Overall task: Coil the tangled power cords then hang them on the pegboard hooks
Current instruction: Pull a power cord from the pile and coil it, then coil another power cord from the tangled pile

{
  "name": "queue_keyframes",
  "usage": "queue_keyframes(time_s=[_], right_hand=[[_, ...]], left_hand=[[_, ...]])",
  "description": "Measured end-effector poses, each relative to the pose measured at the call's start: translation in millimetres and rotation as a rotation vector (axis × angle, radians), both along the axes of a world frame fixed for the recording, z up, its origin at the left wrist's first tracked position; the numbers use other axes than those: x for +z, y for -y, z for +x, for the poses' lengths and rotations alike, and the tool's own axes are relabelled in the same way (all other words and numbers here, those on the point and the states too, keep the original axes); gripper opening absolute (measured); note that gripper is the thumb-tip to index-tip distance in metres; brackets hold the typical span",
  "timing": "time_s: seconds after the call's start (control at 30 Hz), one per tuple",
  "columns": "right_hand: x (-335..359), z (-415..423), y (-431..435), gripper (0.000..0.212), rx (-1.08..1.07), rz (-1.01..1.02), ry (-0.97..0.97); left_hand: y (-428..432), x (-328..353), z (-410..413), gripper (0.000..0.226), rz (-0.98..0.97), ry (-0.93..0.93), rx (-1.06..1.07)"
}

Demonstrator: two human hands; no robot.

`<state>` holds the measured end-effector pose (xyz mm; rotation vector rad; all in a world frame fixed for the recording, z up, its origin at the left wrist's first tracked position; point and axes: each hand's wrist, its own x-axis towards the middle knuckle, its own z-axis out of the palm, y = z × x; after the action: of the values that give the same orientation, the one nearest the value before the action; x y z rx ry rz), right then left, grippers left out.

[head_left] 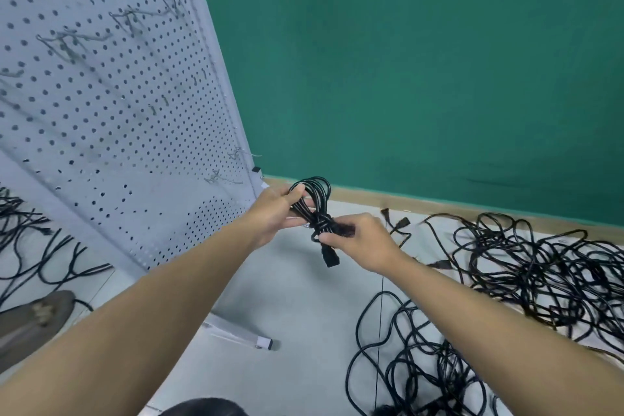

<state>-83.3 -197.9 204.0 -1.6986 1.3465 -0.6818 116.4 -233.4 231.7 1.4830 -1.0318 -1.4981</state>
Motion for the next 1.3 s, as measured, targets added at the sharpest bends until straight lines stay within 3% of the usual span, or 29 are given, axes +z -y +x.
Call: queue_keyframes(time_s=[0.17, 0.3, 0.4, 0.67, 0.8, 0.87, 1.1, 1.3], right_hand=[[-54, 36, 23, 0.022, -0.102, 0.133, 0.014], [-94, 59, 29, 0.027, -0.204, 0.252, -0.015], [-126, 72, 30, 0.028, -0.215, 0.335, -0.078], [-194, 103, 25, 0.020, -0.229, 0.474, -0.030], [-222, 121, 21, 0.010, -0.245, 0.505, -0.084], [-236, 129, 18, 0.007, -0.227, 0.512, -0.130], [-241, 123, 7, 0.028, -0.165, 0.516, -0.142], [-228, 73, -18, 0.028, -0.156, 0.523, -0.124]], left_hand=[[8, -56, 17, 0.037, 0.077, -0.122, 0.112], [-13, -112, 23, 0.057, 0.206, 0.133, 0.038], [-25, -145, 27, 0.044, 0.255, 0.156, -0.018], [-19, -205, 49, 0.010, 0.347, 0.339, 0.086], [-16, -242, 69, 0.032, 0.399, 0.417, -0.002], [-13, -271, 81, 0.032, 0.408, 0.469, -0.048], [-20, -225, 66, 0.043, 0.340, 0.630, -0.135], [-33, -203, 54, 0.045, 0.213, 0.728, -0.134]])
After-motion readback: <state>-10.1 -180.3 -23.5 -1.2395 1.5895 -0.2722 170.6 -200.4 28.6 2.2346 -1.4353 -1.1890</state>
